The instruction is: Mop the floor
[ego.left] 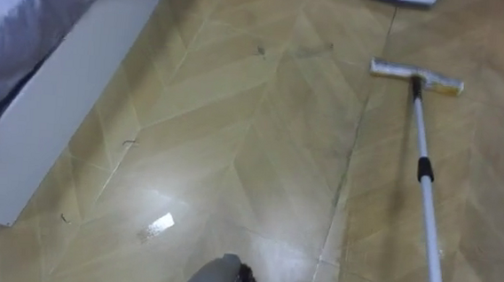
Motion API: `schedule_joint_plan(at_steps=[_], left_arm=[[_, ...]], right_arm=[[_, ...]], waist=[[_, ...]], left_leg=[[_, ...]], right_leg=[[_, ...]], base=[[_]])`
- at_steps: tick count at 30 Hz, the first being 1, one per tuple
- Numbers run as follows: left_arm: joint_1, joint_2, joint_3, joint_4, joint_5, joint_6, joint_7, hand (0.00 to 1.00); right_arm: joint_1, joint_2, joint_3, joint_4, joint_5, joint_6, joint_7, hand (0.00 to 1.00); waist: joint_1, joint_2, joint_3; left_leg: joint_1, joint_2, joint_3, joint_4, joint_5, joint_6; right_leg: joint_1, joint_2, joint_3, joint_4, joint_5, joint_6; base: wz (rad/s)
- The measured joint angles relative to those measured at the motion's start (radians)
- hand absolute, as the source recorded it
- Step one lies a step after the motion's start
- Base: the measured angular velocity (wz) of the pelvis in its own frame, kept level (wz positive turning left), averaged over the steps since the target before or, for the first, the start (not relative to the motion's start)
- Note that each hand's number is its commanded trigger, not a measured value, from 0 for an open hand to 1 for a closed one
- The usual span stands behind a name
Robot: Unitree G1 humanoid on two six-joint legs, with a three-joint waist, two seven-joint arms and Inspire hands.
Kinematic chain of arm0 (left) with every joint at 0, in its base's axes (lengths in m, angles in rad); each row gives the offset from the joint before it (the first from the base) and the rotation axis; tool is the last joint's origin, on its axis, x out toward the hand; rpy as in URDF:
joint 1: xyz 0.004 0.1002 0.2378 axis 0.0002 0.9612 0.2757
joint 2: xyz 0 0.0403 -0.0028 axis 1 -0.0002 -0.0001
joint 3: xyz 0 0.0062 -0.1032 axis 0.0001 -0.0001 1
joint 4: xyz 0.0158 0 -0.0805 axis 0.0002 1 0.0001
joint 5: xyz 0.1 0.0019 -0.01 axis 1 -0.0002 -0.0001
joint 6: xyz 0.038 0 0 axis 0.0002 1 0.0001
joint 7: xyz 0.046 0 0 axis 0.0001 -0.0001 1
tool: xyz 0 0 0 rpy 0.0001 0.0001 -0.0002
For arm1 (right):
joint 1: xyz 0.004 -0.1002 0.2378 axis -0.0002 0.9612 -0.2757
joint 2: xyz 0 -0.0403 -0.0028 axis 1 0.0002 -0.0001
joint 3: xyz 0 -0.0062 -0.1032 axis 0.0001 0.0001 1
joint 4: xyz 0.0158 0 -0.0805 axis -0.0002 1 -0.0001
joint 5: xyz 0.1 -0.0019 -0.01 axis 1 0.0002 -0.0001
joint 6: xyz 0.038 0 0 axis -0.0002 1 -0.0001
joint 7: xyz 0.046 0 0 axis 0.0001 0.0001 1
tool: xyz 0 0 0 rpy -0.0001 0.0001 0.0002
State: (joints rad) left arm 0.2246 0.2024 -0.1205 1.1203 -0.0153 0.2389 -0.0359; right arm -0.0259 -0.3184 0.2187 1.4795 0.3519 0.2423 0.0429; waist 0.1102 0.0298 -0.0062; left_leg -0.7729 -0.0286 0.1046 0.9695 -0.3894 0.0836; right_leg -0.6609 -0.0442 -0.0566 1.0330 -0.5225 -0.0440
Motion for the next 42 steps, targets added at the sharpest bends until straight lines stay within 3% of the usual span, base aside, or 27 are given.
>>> schedule_joint_plan(at_steps=[2,4,6,8,10,13,16,18,21,25,28,30,34,42], left_arm=[[-0.026,-0.004,0.0,0.025,-0.002,-0.02,0.002,0.0],[-0.082,-0.004,-0.003,0.041,-0.003,-0.047,0.009,0.0],[-0.118,-0.013,-0.003,0.039,-0.002,-0.058,0.019,0.0],[-0.145,-0.017,-0.001,0.039,-0.006,-0.058,0.024,0.0],[-0.163,-0.017,-0.003,0.04,-0.028,-0.048,0.041,0.0],[-0.173,-0.014,0.001,0.041,-0.033,-0.042,0.066,0.0],[-0.173,0.003,0.0,0.048,-0.033,-0.041,0.069,0.0],[-0.168,0.01,0.001,0.062,-0.033,-0.037,0.07,0.0],[-0.147,0.011,0.033,0.079,-0.03,-0.025,0.076,0.0],[-0.125,0.007,0.067,0.078,-0.018,-0.012,0.094,0.0],[-0.107,0.007,0.08,0.079,-0.012,-0.003,0.095,0.0],[-0.098,-0.002,0.103,0.079,-0.012,-0.005,0.095,0.0],[-0.064,-0.019,0.147,0.076,-0.012,-0.002,0.101,0.0],[-0.054,-0.036,0.223,0.064,0.058,0.027,0.103,0.0]], right_arm=[[0.03,0.011,0.0,0.001,-0.006,0.015,0.001,1.0],[0.022,0.022,0.002,0.0,-0.009,0.042,0.003,1.0],[-0.016,0.024,-0.006,-0.001,-0.047,0.061,-0.011,1.0],[-0.084,0.022,-0.016,0.0,-0.053,0.086,-0.044,1.0],[-0.175,0.021,-0.016,-0.019,-0.041,0.088,-0.08,1.0],[-0.245,0.019,-0.017,-0.041,-0.006,0.074,-0.079,1.0],[-0.281,0.012,-0.045,-0.033,0.001,0.057,-0.031,1.0],[-0.275,0.002,-0.046,-0.025,0.023,0.042,-0.002,1.0],[-0.251,0.002,-0.047,-0.01,0.051,0.032,0.038,1.0],[-0.165,0.02,-0.051,-0.011,0.073,0.009,0.067,1.0],[-0.097,0.049,-0.044,-0.005,0.079,-0.008,0.073,1.0],[-0.055,0.058,-0.045,-0.006,0.08,-0.018,0.084,1.0],[0.008,0.063,-0.044,-0.008,0.065,-0.024,0.105,1.0],[0.058,0.078,-0.067,-0.007,-0.095,-0.02,0.067,1.0]], waist=[[-0.005,0.004,0.0003],[-0.024,0.01,0.0082],[-0.024,0.014,0.0106],[-0.019,0.02,0.0214],[-0.002,0.017,0.0361],[0.022,0.003,0.0423],[0.026,-0.023,0.0406],[0.033,-0.03,0.0395],[0.033,-0.035,0.0376],[0.032,-0.038,0.0319],[0.023,-0.056,0.0176],[0.014,-0.06,0.0134],[0.0,-0.081,0.0096],[-0.007,-0.086,0.0088]], left_leg=[[0.014,-0.004,0.013,0.009,-0.016,0.028],[0.024,-0.003,0.025,0.033,-0.04,0.049],[0.027,0.0,0.035,0.038,-0.049,0.055],[0.03,-0.001,0.035,0.035,-0.049,0.057],[0.03,-0.002,0.034,0.007,-0.039,0.057],[0.056,-0.007,0.012,-0.071,0.009,0.058],[0.115,-0.035,-0.034,-0.176,0.061,0.046],[0.167,-0.039,-0.056,-0.234,0.084,0.041],[0.266,-0.041,-0.088,-0.305,0.094,0.03],[0.396,-0.04,-0.117,-0.408,0.106,0.012],[0.496,-0.044,-0.119,-0.481,0.115,0.003],[0.54,-0.045,-0.121,-0.5,0.115,0.002],[0.633,-0.05,-0.117,-0.553,0.116,0.001],[0.729,-0.052,-0.1,-0.647,0.123,-0.01]], right_leg=[[0.002,-0.01,0.005,0.021,0.001,0.004],[-0.024,-0.023,-0.001,0.09,0.027,0.027],[-0.035,-0.013,0.017,0.099,0.032,0.035],[-0.033,0.0,0.029,0.076,0.029,0.039],[-0.024,0.011,0.023,0.01,0.029,0.037],[0.018,0.006,-0.008,-0.1,0.053,0.02],[0.094,-0.009,-0.044,-0.207,0.086,0.017],[0.159,-0.008,-0.07,-0.28,0.109,0.013],[0.285,-0.003,-0.116,-0.389,0.13,0.004],[0.445,0.016,-0.142,-0.551,0.166,-0.003],[0.552,0.022,-0.144,-0.649,0.185,-0.006],[0.611,0.028,-0.149,-0.695,0.197,-0.006],[0.704,0.027,-0.148,-0.756,0.207,-0.006],[0.778,0.027,-0.141,-0.822,0.22,-0.006]], base=[[-0.27],[-0.19],[-0.29],[-0.45],[-0.53],[-0.13],[0.46],[0.39],[0.29],[0.17],[0.04],[0.07],[-0.06],[-0.08]])
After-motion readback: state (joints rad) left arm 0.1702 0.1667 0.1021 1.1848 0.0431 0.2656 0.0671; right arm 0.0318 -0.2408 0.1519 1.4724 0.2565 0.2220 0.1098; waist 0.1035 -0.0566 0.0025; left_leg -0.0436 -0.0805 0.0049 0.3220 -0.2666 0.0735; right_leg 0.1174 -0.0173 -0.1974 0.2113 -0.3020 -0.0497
